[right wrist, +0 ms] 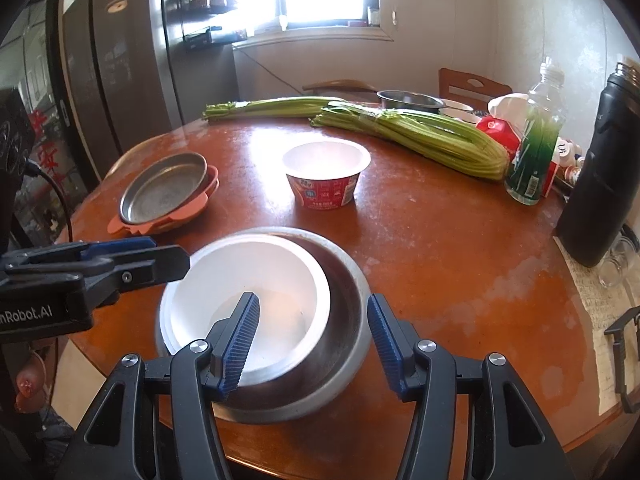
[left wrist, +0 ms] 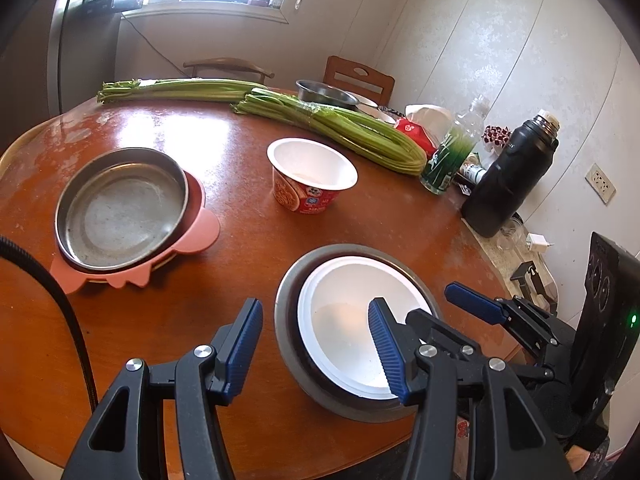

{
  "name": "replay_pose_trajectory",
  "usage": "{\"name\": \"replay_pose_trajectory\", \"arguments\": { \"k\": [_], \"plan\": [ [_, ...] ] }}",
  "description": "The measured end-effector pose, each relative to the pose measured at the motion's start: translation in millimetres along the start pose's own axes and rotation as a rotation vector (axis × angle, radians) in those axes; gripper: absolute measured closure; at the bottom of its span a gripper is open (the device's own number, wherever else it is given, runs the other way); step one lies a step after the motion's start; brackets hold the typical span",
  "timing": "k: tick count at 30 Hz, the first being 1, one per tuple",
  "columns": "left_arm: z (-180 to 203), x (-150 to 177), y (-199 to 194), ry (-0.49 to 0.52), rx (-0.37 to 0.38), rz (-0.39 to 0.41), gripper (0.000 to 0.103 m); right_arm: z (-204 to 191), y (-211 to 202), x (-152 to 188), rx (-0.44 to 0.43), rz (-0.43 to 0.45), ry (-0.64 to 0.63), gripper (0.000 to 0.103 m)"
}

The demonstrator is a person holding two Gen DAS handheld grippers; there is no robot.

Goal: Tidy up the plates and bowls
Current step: 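Open the left gripper and withdraw from the white cup, then move the left gripper to the red-printed white cup rim and grasp it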

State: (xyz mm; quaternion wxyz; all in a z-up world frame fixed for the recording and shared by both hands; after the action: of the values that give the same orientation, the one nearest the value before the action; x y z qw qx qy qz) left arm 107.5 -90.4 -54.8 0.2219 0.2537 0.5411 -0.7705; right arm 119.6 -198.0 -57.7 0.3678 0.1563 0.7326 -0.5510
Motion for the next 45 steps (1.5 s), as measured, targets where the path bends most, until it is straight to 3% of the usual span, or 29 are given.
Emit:
{"name": "replay_pose_trajectory", "arguments": {
  "k": [12, 30, 39, 45],
  "plan": [
    [-8.0, -36.7, 11.3, 0.004, -0.019, 0.025, 0.048, 19.1, 15.0, -46.8, -0.002, 0.044, 0.038, 0.043],
    [-1.0, -117.0, 69.7, 0.014, -0.039, -0.005, 0.048, 65.1, 73.5, -102.1, 0.020, -0.026, 0.064, 0.042],
    [-15.7, -131.3, 103.1, -0.018, -0.114, -0.034, 0.048, 69.9, 112.7, -109.3, -0.003, -0.078, 0.050, 0.042],
    [-22.4, -126.6, 120.6, -0.039, -0.119, -0.071, 0.048, 66.9, 135.7, -104.3, -0.022, -0.116, 0.029, 0.042]
  ]
}}
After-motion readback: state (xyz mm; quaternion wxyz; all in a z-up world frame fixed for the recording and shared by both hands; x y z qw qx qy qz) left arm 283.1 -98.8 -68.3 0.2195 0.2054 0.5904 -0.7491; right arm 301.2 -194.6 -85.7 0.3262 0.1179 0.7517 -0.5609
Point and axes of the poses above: each gripper's, at about its wrist camera, not at the fingertips, and y roughly the way its jaws point, z to its right, x to its underside, the point moved 10 cm from there along y, roughly the way its jaws point, and after that the axes turned 3 degrees about -x, right-handed, at the moved point
